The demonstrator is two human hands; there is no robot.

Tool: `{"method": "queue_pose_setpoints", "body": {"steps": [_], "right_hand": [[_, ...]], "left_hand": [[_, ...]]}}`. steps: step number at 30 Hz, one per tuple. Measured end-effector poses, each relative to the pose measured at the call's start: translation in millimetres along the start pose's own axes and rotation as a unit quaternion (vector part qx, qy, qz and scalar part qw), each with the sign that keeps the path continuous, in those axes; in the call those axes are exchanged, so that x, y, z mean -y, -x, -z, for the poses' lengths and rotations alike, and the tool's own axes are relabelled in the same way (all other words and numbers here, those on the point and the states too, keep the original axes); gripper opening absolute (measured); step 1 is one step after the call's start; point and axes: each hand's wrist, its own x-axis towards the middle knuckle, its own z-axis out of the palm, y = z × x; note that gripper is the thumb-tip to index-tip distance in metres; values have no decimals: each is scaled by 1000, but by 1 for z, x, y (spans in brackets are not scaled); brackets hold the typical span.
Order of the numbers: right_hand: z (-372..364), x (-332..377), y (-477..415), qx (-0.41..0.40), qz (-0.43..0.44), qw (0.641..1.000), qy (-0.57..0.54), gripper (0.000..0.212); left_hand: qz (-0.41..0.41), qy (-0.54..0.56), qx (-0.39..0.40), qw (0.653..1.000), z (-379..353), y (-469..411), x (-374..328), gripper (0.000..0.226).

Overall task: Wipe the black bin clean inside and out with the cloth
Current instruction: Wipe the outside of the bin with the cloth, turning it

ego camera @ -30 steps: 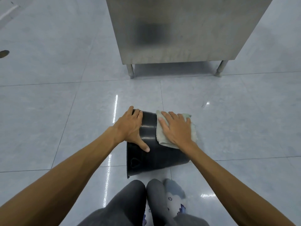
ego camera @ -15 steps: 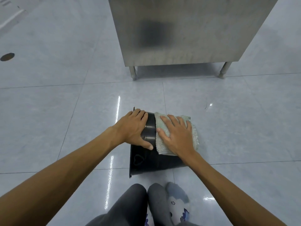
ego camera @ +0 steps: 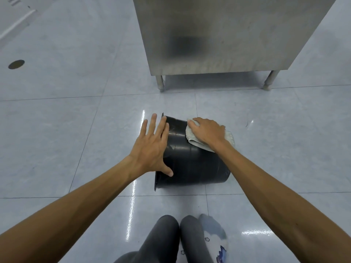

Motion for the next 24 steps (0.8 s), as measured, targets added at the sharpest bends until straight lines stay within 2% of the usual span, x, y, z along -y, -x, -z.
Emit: {"method": "queue_pose_setpoints", "body": {"steps": [3,6,9,16,19,24], "right_hand": [[-2,11,-6,13,14,1000,0,60],[-10,23,-3,-4,48,999,12,61],[-23,28,16,-68,112,990,53,63],[-72,-8,95,-200,232,946,109,88],[-92,-26,114,-254,280,919,108,83],[-91,-8,108,-263,226,933,99,68]], "left_hand": [[8,65,20,998,-7,1,11,156],[8,77,37,996,-4,-11,14,156],[11,68,56,996,1,-23,16,157],[11,105,74,992,0,-29,20,161],[12,88,71,993,-3,-23,16,160],[11,85,36,996,-16,-5,8,157]]}}
